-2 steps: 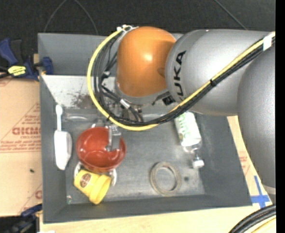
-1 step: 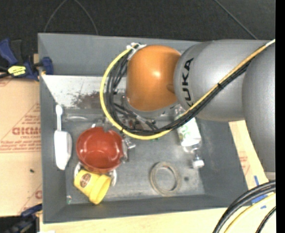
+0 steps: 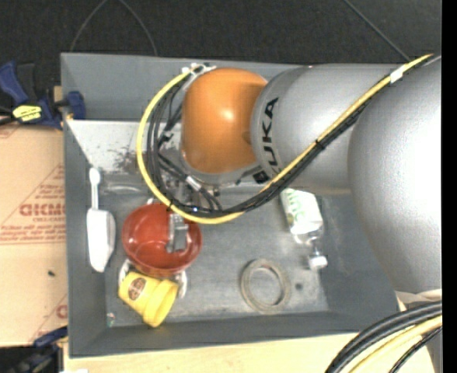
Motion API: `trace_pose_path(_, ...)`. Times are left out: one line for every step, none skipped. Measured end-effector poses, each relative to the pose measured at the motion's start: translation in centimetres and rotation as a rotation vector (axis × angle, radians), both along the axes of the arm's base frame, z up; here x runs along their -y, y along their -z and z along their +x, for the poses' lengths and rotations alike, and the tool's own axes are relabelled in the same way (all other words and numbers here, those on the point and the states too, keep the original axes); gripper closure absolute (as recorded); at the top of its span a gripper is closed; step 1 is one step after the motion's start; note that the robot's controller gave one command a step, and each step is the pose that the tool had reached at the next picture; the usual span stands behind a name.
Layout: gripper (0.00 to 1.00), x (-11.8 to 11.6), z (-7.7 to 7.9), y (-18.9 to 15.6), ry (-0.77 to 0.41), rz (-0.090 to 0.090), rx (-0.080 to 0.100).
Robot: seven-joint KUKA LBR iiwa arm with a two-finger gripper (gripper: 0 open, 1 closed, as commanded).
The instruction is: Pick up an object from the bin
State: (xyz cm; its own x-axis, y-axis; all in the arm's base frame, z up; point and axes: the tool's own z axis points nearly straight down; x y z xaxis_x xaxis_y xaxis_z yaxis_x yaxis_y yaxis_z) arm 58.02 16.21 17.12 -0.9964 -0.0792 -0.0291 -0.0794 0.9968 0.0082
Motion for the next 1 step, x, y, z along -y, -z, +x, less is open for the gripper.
trace_pose_path(0.0, 1.08, 2.73, 4.33, -0.479, -0.017, -0.006)
